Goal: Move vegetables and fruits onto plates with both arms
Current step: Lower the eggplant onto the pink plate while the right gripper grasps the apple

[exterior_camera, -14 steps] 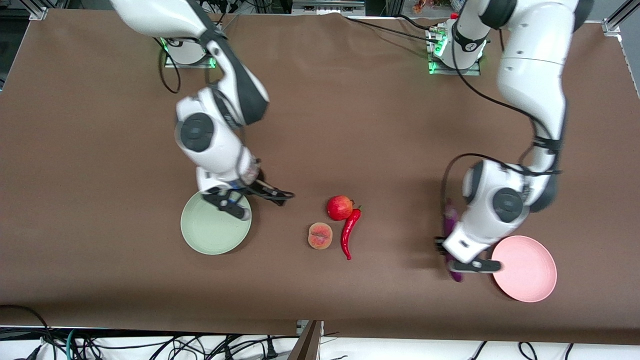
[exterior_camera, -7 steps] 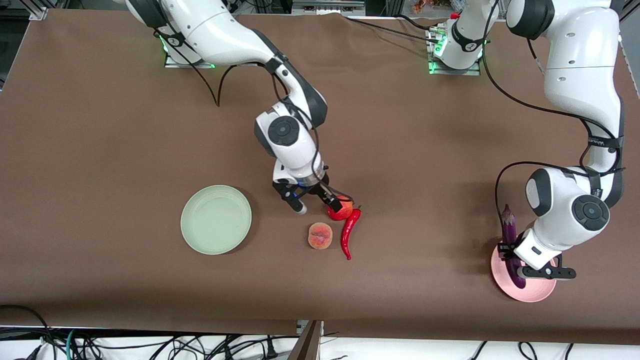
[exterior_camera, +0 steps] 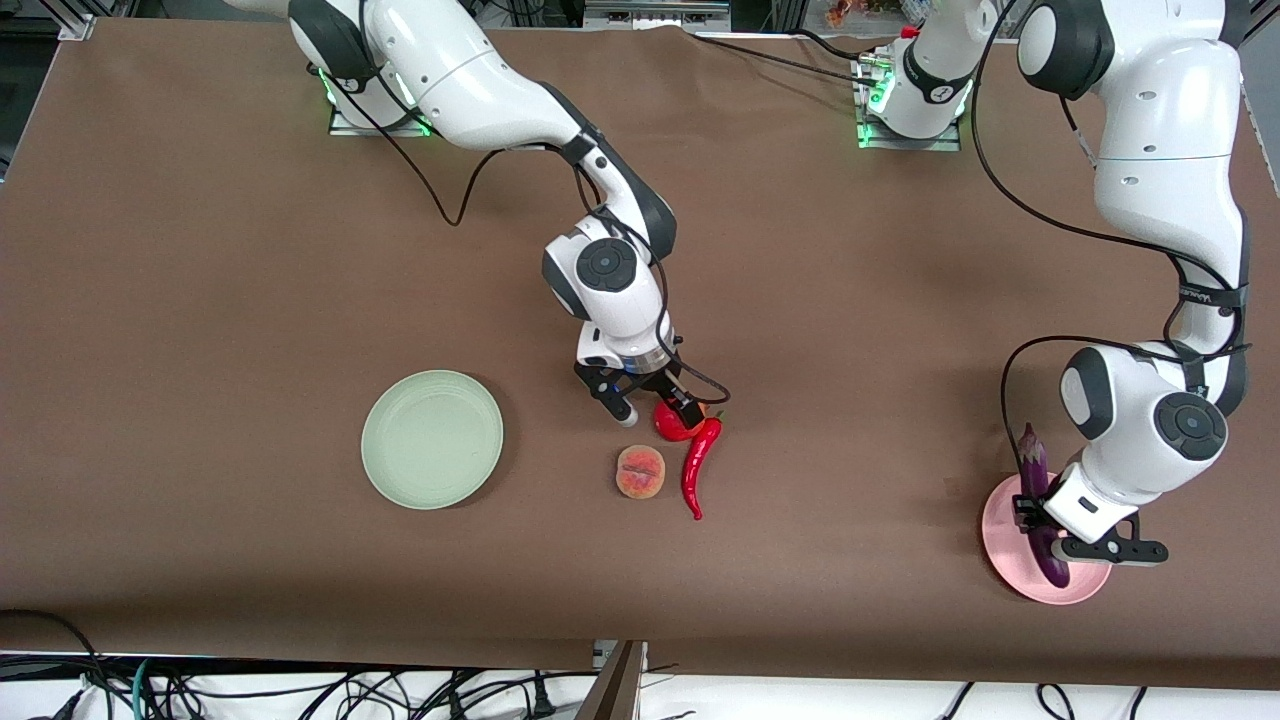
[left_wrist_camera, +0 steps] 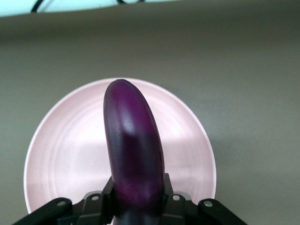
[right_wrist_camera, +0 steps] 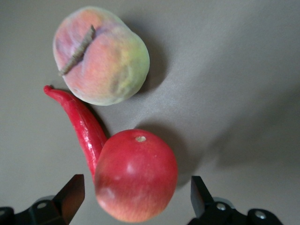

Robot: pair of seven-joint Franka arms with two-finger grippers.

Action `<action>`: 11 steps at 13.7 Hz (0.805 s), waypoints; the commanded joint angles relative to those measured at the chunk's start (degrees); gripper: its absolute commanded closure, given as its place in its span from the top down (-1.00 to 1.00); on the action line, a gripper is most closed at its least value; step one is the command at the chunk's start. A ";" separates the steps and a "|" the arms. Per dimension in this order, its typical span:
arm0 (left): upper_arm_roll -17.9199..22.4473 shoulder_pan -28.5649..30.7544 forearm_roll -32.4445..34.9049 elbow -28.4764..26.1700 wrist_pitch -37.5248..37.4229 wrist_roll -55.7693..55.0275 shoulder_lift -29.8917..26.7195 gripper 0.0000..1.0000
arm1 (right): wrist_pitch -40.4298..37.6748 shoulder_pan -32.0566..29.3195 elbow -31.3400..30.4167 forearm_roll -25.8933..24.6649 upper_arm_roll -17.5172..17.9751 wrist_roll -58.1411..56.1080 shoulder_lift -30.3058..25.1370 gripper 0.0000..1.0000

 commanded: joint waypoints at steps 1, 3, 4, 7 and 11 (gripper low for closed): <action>-0.41 0.28 -0.14 4.31 -1.01 0.96 1.24 0.65 | 2.69 0.97 2.96 -1.11 -1.52 2.02 3.27 1.00; -0.41 0.19 -0.14 4.49 -1.10 0.87 1.24 0.89 | 3.67 0.97 2.96 -1.11 -1.62 1.93 3.72 1.00; -0.41 0.28 -0.14 4.49 -1.18 0.96 1.24 0.99 | 3.67 0.97 2.87 -1.20 -1.62 1.67 3.72 0.79; -1.10 0.19 -0.31 4.67 -4.50 0.87 0.46 1.00 | 3.06 0.88 2.96 -1.20 -3.89 -0.34 2.49 -0.60; -1.55 -0.77 -4.00 6.60 -15.75 0.26 -3.22 1.00 | -8.79 -5.25 2.87 0.81 -2.25 -9.20 -4.79 -1.00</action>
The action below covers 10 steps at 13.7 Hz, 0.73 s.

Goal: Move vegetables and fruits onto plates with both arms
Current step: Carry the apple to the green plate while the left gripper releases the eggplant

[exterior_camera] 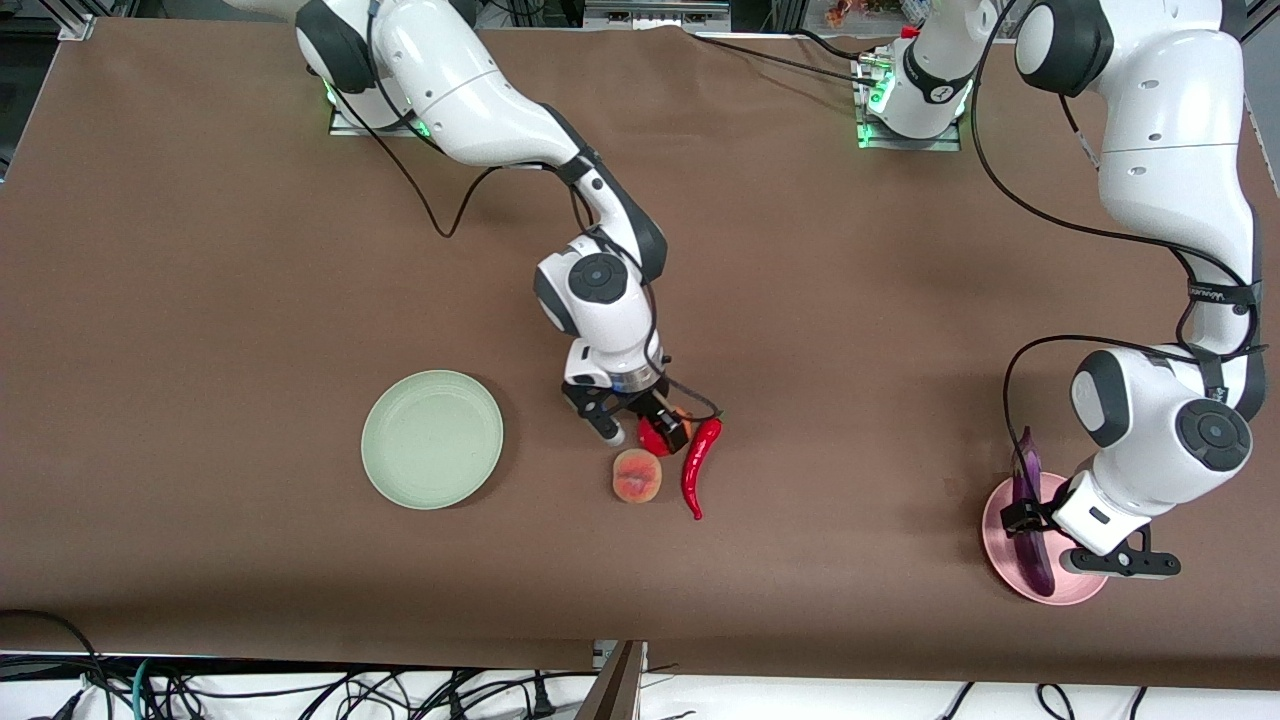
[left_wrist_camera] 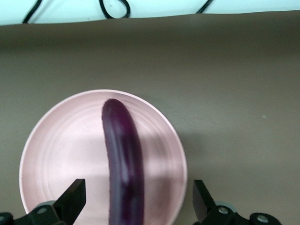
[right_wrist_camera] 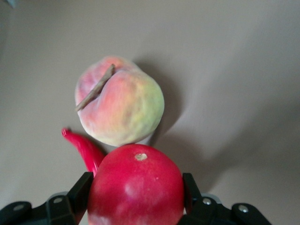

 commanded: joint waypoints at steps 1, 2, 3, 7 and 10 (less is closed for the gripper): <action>-0.22 -1.27 -1.38 0.77 -8.23 0.07 -4.42 1.00 | -7.59 -6.11 -0.61 2.82 3.60 -8.02 -6.53 -1.00; -0.13 -2.41 -1.38 0.77 -10.69 -1.59 -6.27 1.00 | -11.09 -8.23 -0.61 3.44 4.31 -11.71 -7.94 -1.00; -0.13 -3.72 -1.38 0.77 -12.81 -4.56 -7.42 1.00 | -15.82 -9.82 -0.61 3.54 4.75 -16.96 -9.17 -1.00; 0.04 -12.59 -1.99 0.77 -13.97 -14.33 -7.52 1.00 | -30.60 -17.37 -1.40 3.54 4.23 -41.30 -12.52 -1.00; 0.13 -19.97 -3.40 0.42 -12.14 -26.70 -5.42 1.00 | -33.27 -22.04 -2.71 3.45 4.23 -49.97 -12.70 -0.88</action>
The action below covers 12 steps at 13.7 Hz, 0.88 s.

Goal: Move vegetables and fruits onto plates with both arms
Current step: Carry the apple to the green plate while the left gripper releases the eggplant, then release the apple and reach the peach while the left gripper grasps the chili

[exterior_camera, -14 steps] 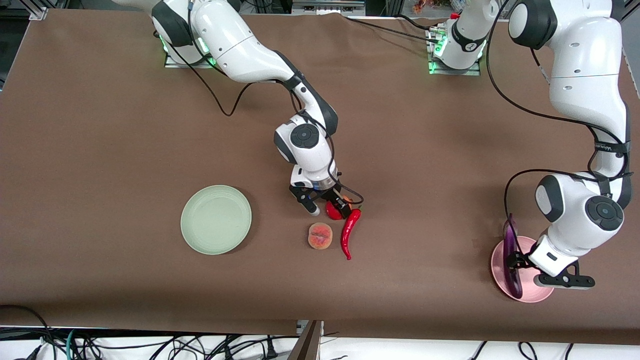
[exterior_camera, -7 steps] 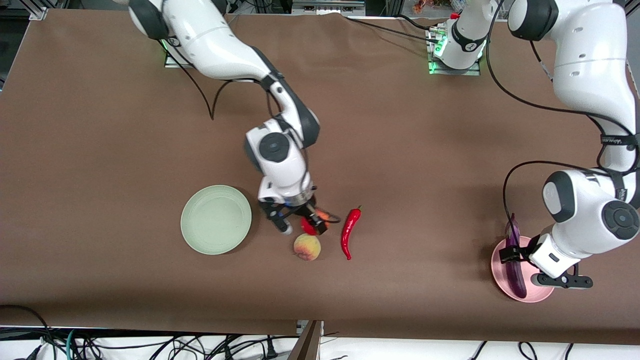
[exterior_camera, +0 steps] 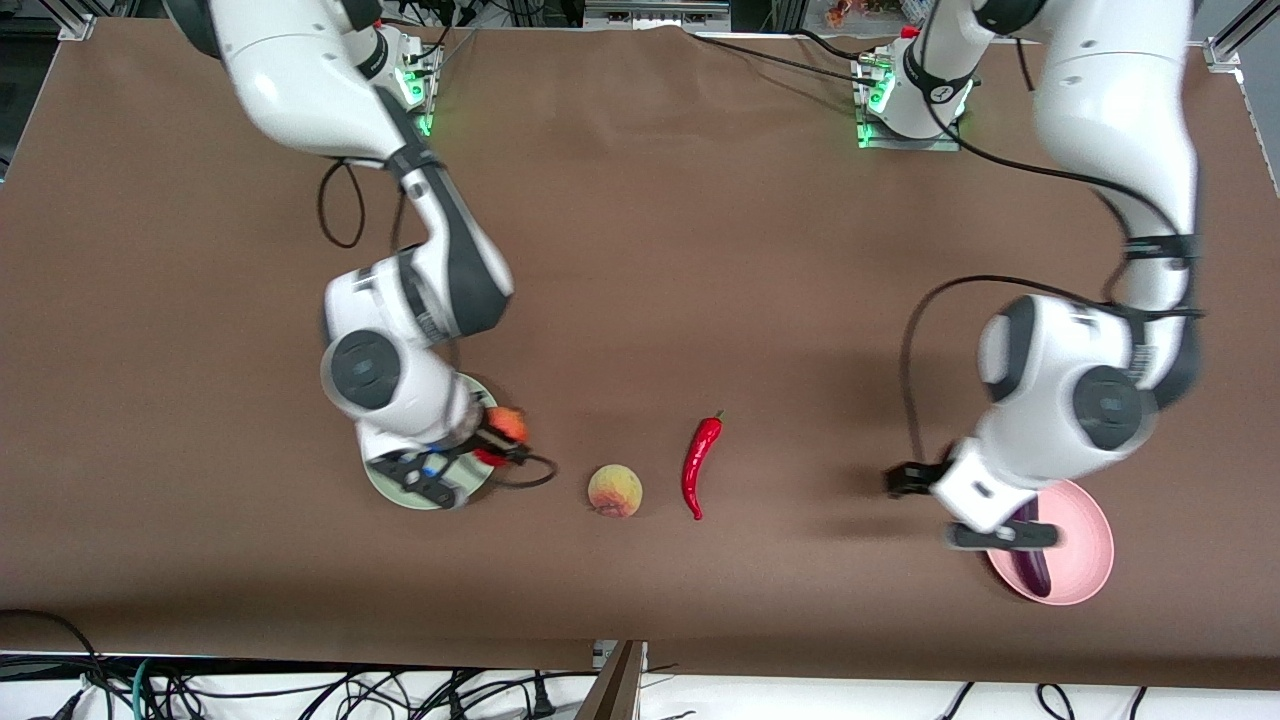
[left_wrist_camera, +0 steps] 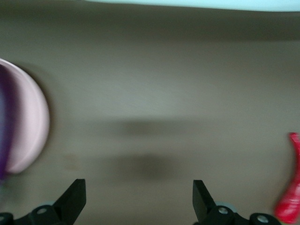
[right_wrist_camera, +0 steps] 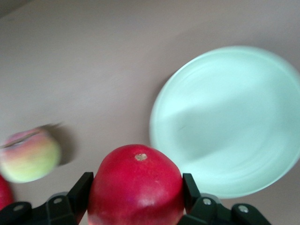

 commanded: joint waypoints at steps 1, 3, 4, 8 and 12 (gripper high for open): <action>1.14 -6.68 -1.18 -0.72 3.84 -8.33 2.31 1.00 | -0.72 -2.82 -4.86 -0.41 1.11 -5.10 -1.48 -0.58; 1.14 -9.60 -1.44 -0.98 8.24 -9.58 4.77 1.00 | 0.86 -3.70 -6.90 -0.77 1.02 -8.08 -1.39 0.75; 1.14 -10.92 -1.36 -1.16 11.04 -9.58 6.00 1.00 | 0.96 -3.88 -6.90 -0.77 1.02 -8.18 -1.31 1.00; 1.14 -16.89 -1.45 -0.46 16.17 -11.69 12.68 1.00 | 1.22 -3.27 -6.11 -0.42 1.36 -6.09 -1.39 1.00; 1.14 -18.04 -1.45 -0.54 16.17 -11.69 12.95 1.00 | 10.40 2.08 -2.33 -0.07 2.25 8.39 1.06 1.00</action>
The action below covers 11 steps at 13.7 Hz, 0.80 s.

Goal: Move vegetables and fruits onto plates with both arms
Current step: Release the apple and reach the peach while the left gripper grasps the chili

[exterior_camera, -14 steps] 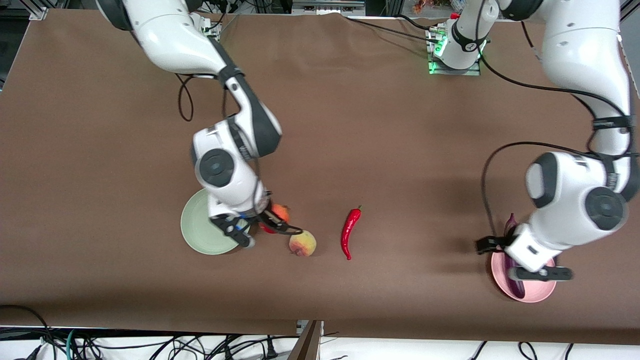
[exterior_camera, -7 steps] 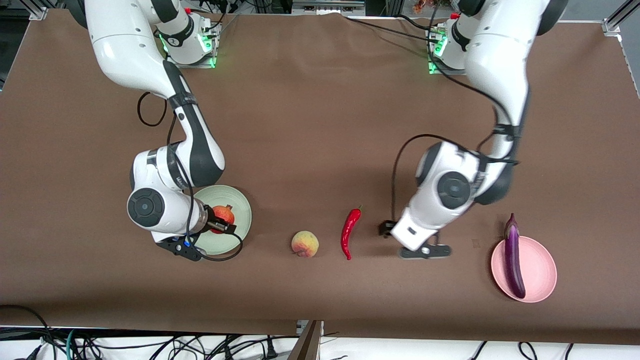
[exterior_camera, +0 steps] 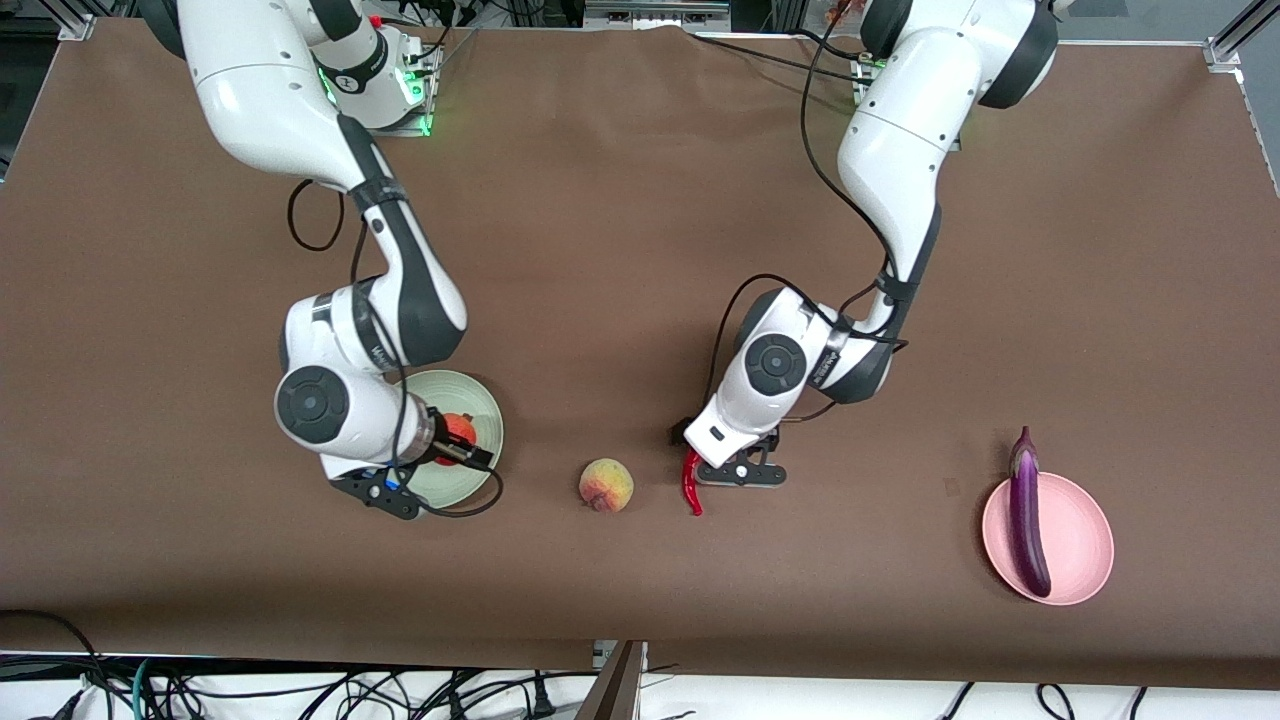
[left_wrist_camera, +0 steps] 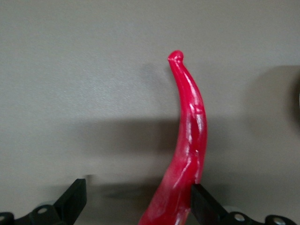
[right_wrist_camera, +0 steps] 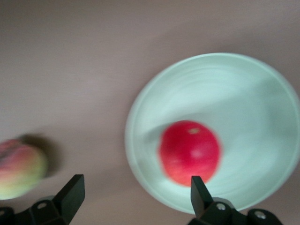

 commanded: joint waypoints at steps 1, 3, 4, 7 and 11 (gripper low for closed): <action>1.05 -0.80 -1.33 0.86 -0.75 0.26 0.11 1.00 | 9.49 4.02 1.20 0.21 0.33 10.44 2.03 1.00; 1.05 -0.88 -1.24 0.77 -0.22 0.34 0.64 1.00 | 19.42 5.34 1.20 0.22 2.78 17.48 4.14 1.00; 1.05 -0.88 -1.32 0.51 0.83 0.26 0.90 1.00 | 23.04 6.04 1.20 0.13 3.40 19.60 5.37 1.00; 1.14 -1.24 -0.45 0.24 1.36 1.57 0.99 0.62 | 33.67 8.50 1.20 0.13 3.41 21.55 9.68 1.00; 2.02 -0.97 -0.27 0.33 1.28 1.22 0.20 -1.00 | 36.08 8.95 1.03 -0.57 3.15 21.03 11.79 1.00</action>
